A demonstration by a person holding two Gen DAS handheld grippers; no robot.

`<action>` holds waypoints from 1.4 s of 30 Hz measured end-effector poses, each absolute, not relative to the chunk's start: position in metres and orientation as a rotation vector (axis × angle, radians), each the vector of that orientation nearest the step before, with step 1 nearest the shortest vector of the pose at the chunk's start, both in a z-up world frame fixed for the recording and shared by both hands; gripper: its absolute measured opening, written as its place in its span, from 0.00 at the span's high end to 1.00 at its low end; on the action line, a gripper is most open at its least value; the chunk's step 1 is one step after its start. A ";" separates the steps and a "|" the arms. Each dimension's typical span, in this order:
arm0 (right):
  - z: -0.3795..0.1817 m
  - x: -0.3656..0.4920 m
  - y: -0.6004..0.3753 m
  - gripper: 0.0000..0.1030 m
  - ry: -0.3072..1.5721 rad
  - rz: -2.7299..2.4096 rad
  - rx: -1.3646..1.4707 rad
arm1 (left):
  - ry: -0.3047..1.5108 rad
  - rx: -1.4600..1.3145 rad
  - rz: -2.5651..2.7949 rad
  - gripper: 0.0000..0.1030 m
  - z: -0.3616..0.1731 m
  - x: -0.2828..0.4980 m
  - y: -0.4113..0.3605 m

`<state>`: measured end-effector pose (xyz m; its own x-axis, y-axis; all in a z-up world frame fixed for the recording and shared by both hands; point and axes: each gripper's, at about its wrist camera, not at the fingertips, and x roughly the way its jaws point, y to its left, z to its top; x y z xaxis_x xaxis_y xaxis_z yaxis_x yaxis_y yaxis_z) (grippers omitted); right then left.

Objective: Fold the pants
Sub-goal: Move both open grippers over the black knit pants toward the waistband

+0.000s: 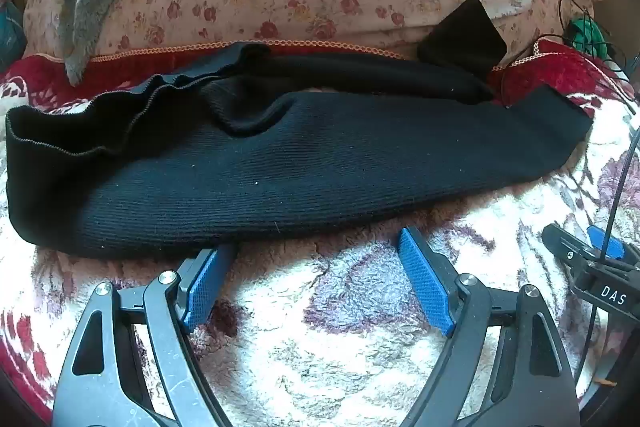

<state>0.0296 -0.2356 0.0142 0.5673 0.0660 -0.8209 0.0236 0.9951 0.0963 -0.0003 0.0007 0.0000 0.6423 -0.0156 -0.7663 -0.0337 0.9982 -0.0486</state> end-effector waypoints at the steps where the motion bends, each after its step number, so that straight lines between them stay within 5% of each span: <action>1: 0.014 0.029 -0.235 0.00 0.968 0.025 0.099 | 0.876 -0.055 0.013 0.19 0.000 0.000 0.000; 30: 0.015 0.030 -0.231 0.00 0.991 0.101 0.099 | 0.906 -0.062 -0.007 0.19 0.016 -0.013 0.007; 37: 0.029 0.012 -0.232 0.14 0.963 0.241 0.107 | 0.854 -0.045 0.005 0.19 0.036 -0.027 0.019; 42: 0.042 -0.002 -0.230 0.15 0.968 0.291 0.182 | 0.844 -0.062 0.017 0.19 0.049 -0.034 0.032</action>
<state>-0.0020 -0.2301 0.0422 0.5324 0.3231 -0.7824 -0.1620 0.9461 0.2805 -0.0338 0.0317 0.0487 0.6645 -0.0100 -0.7472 -0.0395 0.9980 -0.0485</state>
